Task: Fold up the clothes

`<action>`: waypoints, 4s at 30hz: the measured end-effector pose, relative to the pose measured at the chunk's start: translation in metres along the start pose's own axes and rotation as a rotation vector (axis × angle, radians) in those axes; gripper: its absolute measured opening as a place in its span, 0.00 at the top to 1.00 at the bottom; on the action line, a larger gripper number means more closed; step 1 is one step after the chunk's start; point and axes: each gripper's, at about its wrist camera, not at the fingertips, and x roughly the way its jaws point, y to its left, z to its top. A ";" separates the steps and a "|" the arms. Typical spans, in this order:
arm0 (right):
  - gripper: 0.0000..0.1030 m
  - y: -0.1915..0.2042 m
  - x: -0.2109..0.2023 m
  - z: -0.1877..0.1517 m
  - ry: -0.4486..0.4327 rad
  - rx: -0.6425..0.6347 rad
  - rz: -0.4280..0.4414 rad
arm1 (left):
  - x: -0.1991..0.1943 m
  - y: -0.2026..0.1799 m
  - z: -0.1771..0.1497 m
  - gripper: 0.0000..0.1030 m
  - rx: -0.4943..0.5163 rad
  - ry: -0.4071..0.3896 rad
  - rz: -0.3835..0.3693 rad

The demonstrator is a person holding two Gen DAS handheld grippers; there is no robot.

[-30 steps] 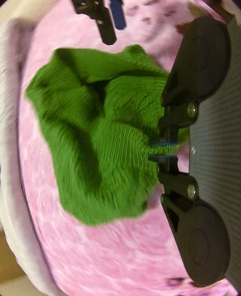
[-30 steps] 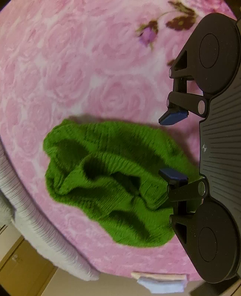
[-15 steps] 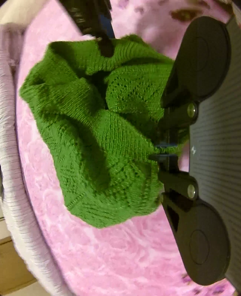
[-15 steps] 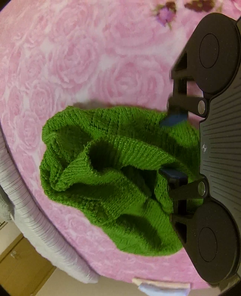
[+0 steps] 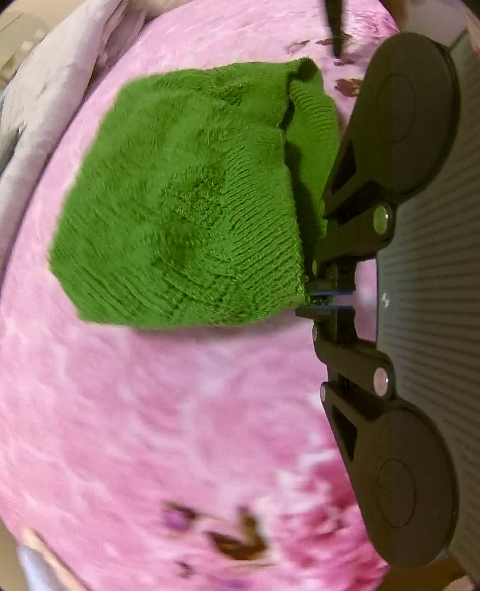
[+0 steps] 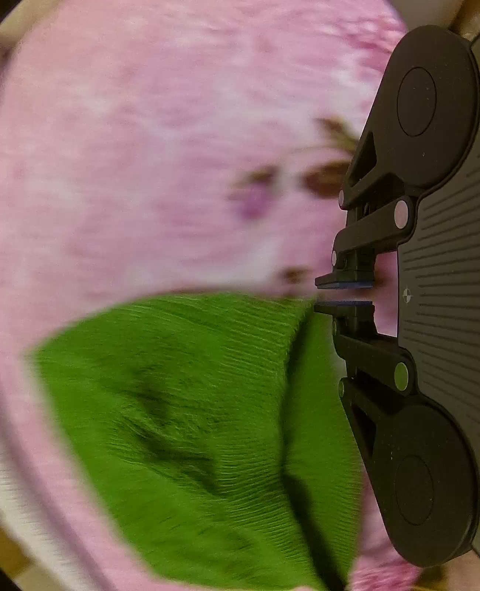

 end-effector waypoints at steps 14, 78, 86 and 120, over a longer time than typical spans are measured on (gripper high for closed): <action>0.32 -0.056 -0.003 -0.006 -0.234 0.306 0.324 | -0.016 0.063 -0.008 0.67 -0.259 -0.135 -0.443; 0.53 -0.067 0.069 0.207 -0.255 0.198 0.643 | 0.154 0.087 0.182 0.61 -0.374 0.031 -0.618; 0.90 -0.036 0.101 0.209 -0.266 0.095 0.664 | 0.145 0.051 0.196 0.95 -0.237 -0.081 -0.688; 0.60 -0.049 0.004 -0.050 -0.465 -0.045 0.299 | -0.001 0.039 -0.007 0.65 0.023 -0.237 -0.340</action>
